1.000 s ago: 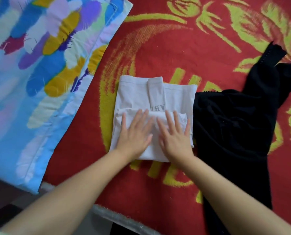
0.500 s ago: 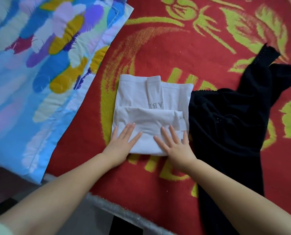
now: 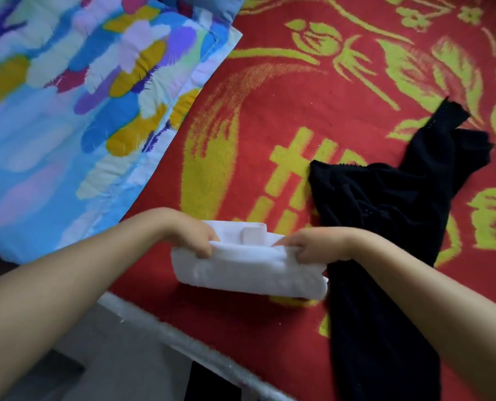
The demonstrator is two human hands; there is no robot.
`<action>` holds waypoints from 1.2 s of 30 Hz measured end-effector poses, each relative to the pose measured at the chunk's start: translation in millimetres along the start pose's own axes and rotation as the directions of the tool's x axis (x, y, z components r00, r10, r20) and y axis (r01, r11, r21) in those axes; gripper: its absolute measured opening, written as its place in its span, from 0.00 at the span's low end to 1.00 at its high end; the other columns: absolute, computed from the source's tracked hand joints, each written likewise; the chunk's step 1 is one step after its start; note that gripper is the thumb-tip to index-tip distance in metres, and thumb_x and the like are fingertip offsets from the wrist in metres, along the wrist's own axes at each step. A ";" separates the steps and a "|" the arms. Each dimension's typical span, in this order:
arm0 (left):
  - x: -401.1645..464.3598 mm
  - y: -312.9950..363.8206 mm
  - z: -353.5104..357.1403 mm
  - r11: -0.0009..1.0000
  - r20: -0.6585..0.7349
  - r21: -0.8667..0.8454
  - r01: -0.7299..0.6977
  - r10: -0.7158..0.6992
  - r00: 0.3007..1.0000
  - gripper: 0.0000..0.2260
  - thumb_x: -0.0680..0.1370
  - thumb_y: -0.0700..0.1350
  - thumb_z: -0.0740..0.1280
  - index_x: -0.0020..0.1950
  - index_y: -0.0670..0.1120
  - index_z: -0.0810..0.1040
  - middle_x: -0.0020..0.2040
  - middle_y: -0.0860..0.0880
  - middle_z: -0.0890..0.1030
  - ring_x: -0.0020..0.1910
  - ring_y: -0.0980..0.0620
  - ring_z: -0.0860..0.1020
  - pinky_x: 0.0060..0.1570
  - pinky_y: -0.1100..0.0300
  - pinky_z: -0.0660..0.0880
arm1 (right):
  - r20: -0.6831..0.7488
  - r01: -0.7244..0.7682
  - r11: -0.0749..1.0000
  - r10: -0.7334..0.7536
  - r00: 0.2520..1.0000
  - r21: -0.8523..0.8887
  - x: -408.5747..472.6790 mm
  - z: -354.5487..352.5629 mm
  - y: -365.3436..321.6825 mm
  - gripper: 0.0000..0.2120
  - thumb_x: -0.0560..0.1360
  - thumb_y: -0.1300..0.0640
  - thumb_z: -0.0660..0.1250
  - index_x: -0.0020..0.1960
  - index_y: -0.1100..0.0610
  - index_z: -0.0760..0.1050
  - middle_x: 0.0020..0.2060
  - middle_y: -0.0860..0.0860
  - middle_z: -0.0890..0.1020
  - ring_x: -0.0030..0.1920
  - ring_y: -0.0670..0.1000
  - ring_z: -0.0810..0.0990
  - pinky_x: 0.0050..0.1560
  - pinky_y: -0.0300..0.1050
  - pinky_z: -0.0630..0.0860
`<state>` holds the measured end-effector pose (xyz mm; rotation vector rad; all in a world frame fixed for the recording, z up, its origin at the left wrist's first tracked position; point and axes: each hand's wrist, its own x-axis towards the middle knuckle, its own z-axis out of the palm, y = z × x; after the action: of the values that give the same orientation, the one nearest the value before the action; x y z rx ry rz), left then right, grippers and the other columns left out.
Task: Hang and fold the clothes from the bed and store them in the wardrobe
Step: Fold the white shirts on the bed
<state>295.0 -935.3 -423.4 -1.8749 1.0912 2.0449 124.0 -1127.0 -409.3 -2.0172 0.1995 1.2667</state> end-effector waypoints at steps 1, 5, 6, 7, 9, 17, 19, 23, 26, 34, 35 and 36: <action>2.2 -5.0 -13.6 0.995 -0.056 -0.099 -0.002 -0.004 0.998 0.12 0.74 0.32 0.58 0.48 0.45 0.77 0.45 0.45 0.80 0.42 0.48 0.79 0.40 0.59 0.75 | -0.079 -0.015 0.999 0.018 0.997 0.047 5.2 -13.3 4.4 0.23 0.71 0.67 0.55 0.54 0.43 0.76 0.49 0.48 0.82 0.55 0.54 0.79 0.48 0.46 0.74; 39.2 -18.7 -57.5 0.983 -0.317 -0.184 0.025 -0.084 0.945 0.11 0.75 0.33 0.59 0.52 0.41 0.79 0.45 0.43 0.80 0.45 0.46 0.77 0.43 0.57 0.71 | -0.328 -0.156 0.983 0.179 0.928 0.097 48.0 -40.8 28.1 0.24 0.76 0.67 0.56 0.70 0.53 0.70 0.66 0.55 0.75 0.65 0.58 0.73 0.60 0.48 0.72; 52.0 -18.1 -60.3 0.992 -0.403 -0.100 0.080 -0.114 0.908 0.10 0.76 0.35 0.59 0.51 0.42 0.78 0.47 0.42 0.79 0.47 0.45 0.77 0.43 0.58 0.69 | -0.353 -0.198 0.978 0.209 0.912 0.068 59.1 -39.3 32.1 0.23 0.77 0.65 0.57 0.71 0.54 0.69 0.67 0.55 0.73 0.67 0.57 0.71 0.62 0.48 0.71; 62.9 -15.7 -57.3 0.989 -0.511 -0.005 0.149 -0.130 0.850 0.10 0.77 0.37 0.59 0.53 0.42 0.78 0.51 0.41 0.79 0.51 0.43 0.76 0.44 0.58 0.68 | -0.385 -0.249 0.968 0.241 0.891 0.030 68.3 -33.6 34.0 0.22 0.78 0.63 0.58 0.71 0.54 0.68 0.67 0.56 0.73 0.66 0.57 0.71 0.62 0.49 0.71; 81.8 -11.4 -40.4 0.954 -0.763 0.113 0.278 -0.096 0.639 0.13 0.78 0.43 0.59 0.60 0.43 0.75 0.59 0.41 0.75 0.60 0.42 0.73 0.57 0.52 0.68 | -0.563 -0.389 0.920 0.298 0.771 -0.045 81.7 -15.9 28.9 0.21 0.79 0.59 0.57 0.72 0.54 0.66 0.67 0.57 0.71 0.67 0.58 0.68 0.65 0.54 0.67; 116.4 -12.4 68.0 0.923 -0.904 0.264 0.281 0.135 0.406 0.26 0.77 0.53 0.53 0.72 0.46 0.69 0.72 0.43 0.68 0.71 0.44 0.67 0.63 0.30 0.61 | -0.798 -0.283 0.948 0.055 0.600 -0.147 105.8 74.8 8.0 0.26 0.76 0.50 0.53 0.70 0.57 0.71 0.70 0.58 0.70 0.70 0.61 0.69 0.62 0.75 0.59; 120.5 -38.7 66.0 0.917 -0.895 0.300 0.262 0.175 0.411 0.25 0.77 0.53 0.53 0.72 0.45 0.69 0.73 0.43 0.67 0.72 0.45 0.66 0.63 0.30 0.62 | -0.775 -0.299 0.952 0.141 0.616 -0.064 102.5 80.4 41.3 0.26 0.78 0.48 0.50 0.74 0.55 0.65 0.74 0.55 0.64 0.74 0.58 0.62 0.68 0.71 0.56; 115.0 -55.7 60.4 0.927 -0.889 0.258 0.274 0.118 0.442 0.25 0.78 0.54 0.55 0.73 0.46 0.67 0.75 0.43 0.64 0.73 0.45 0.64 0.63 0.27 0.59 | -0.702 -0.225 0.973 0.194 0.685 0.049 88.8 79.1 76.4 0.27 0.83 0.49 0.49 0.78 0.53 0.43 0.74 0.43 0.38 0.74 0.43 0.36 0.75 0.50 0.54; 97.9 -49.9 65.7 0.956 -0.914 -0.027 0.293 -0.142 0.379 0.28 0.78 0.56 0.54 0.76 0.46 0.61 0.77 0.39 0.58 0.75 0.39 0.57 0.65 0.28 0.52 | -0.708 -0.342 0.939 0.217 0.673 -0.038 73.2 77.1 60.9 0.30 0.81 0.47 0.51 0.79 0.52 0.43 0.78 0.50 0.41 0.77 0.50 0.38 0.70 0.58 0.61; 94.7 -27.0 128.6 0.883 -0.786 0.367 0.293 0.126 0.605 0.46 0.54 0.54 0.77 0.72 0.50 0.70 0.73 0.39 0.66 0.72 0.39 0.65 0.55 0.26 0.66 | -0.643 -0.352 0.891 0.095 0.760 -0.285 68.5 134.2 22.6 0.49 0.53 0.55 0.78 0.73 0.50 0.67 0.71 0.60 0.68 0.69 0.70 0.66 0.53 0.80 0.65; 98.7 -24.0 127.2 0.877 -0.803 0.336 0.343 0.077 0.592 0.45 0.56 0.51 0.77 0.72 0.51 0.69 0.74 0.39 0.65 0.73 0.39 0.64 0.55 0.27 0.67 | -0.663 -0.368 0.895 0.117 0.740 -0.253 76.4 131.7 25.8 0.48 0.59 0.57 0.75 0.76 0.48 0.59 0.74 0.59 0.62 0.71 0.71 0.60 0.58 0.82 0.59; 101.5 -20.6 123.6 0.864 -0.824 0.322 0.387 0.055 0.563 0.41 0.61 0.48 0.75 0.74 0.52 0.66 0.75 0.40 0.63 0.73 0.39 0.62 0.56 0.29 0.67 | -0.681 -0.373 0.900 0.128 0.721 -0.225 83.9 128.0 28.4 0.47 0.67 0.58 0.71 0.77 0.46 0.47 0.77 0.57 0.53 0.74 0.71 0.51 0.62 0.81 0.53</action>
<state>187.5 -881.8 -531.0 -2.5192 1.3177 0.5822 60.6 -1043.7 -524.6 -2.7774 0.6472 0.7100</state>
